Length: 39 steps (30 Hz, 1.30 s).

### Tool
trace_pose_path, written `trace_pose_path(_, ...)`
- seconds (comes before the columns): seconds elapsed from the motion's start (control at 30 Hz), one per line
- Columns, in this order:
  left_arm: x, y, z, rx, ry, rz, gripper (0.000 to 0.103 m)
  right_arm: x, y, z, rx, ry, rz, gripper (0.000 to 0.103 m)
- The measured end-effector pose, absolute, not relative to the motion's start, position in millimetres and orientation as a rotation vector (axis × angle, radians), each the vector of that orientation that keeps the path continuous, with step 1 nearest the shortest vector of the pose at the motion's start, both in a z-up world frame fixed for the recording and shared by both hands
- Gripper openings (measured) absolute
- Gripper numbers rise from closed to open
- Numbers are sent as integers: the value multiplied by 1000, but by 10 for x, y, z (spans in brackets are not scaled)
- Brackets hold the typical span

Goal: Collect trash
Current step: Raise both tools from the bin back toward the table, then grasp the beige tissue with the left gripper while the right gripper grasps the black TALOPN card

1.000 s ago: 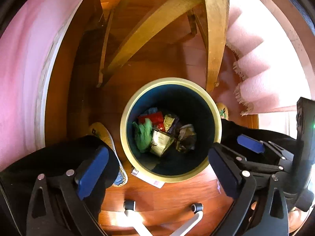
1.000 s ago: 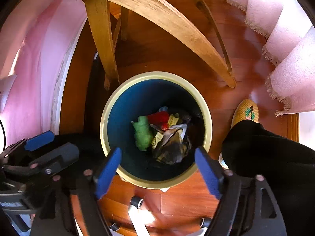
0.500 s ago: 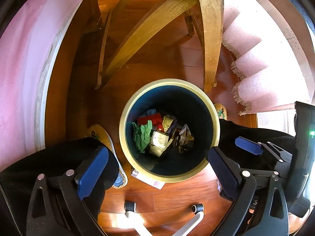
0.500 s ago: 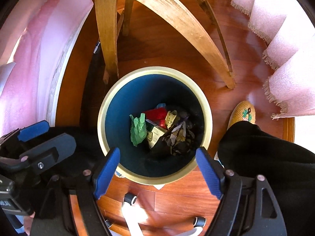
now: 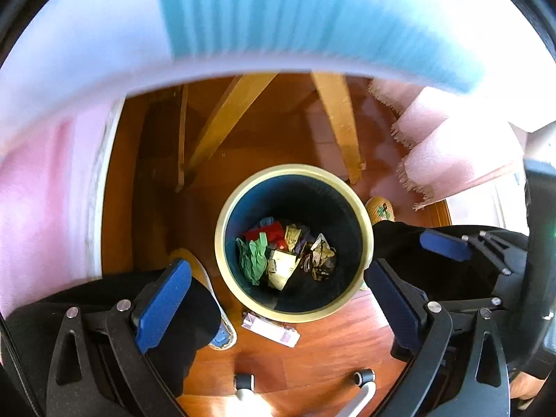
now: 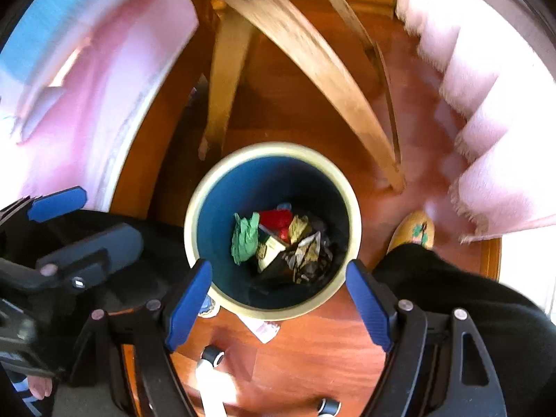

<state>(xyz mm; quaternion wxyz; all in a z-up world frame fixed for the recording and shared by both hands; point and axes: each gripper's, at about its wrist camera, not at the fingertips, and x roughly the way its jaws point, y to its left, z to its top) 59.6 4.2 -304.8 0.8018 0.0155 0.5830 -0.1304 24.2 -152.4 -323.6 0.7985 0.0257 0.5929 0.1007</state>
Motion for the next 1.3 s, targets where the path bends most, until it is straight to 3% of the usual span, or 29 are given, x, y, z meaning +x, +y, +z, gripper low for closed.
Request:
trace_pose_path(0.37, 167, -43, -2022, 137, 1106, -449, 101, -152, -1501, -2108, -184, 1066, 392, 80)
trace_pose_path(0.7, 140, 25, -574, 204, 923, -576, 101, -103, -1600, -631, -263, 847, 459, 80)
trace_pose_path(1.0, 951, 322, 455, 217, 776, -462, 101, 849, -1720, 306, -184, 714, 389, 80)
trace_pose_path(1.3, 2490, 655, 577, 196, 843, -292, 101, 2456, -1733, 426, -188, 771, 328, 80)
